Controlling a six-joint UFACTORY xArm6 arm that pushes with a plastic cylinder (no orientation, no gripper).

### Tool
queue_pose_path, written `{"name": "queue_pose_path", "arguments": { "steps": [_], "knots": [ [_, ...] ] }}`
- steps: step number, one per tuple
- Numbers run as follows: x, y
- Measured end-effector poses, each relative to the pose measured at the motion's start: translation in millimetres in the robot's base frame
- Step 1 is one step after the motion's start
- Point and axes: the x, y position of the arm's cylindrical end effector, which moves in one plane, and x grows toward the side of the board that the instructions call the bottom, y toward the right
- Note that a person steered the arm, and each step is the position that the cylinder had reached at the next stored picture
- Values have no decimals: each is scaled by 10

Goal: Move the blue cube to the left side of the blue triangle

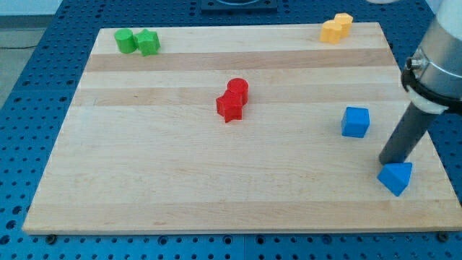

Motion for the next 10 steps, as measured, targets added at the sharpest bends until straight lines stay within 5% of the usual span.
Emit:
{"name": "queue_pose_path", "arguments": {
  "steps": [3, 7, 10],
  "knots": [
    [-942, 345],
    [-805, -1016],
    [-283, -1079]
  ]
}}
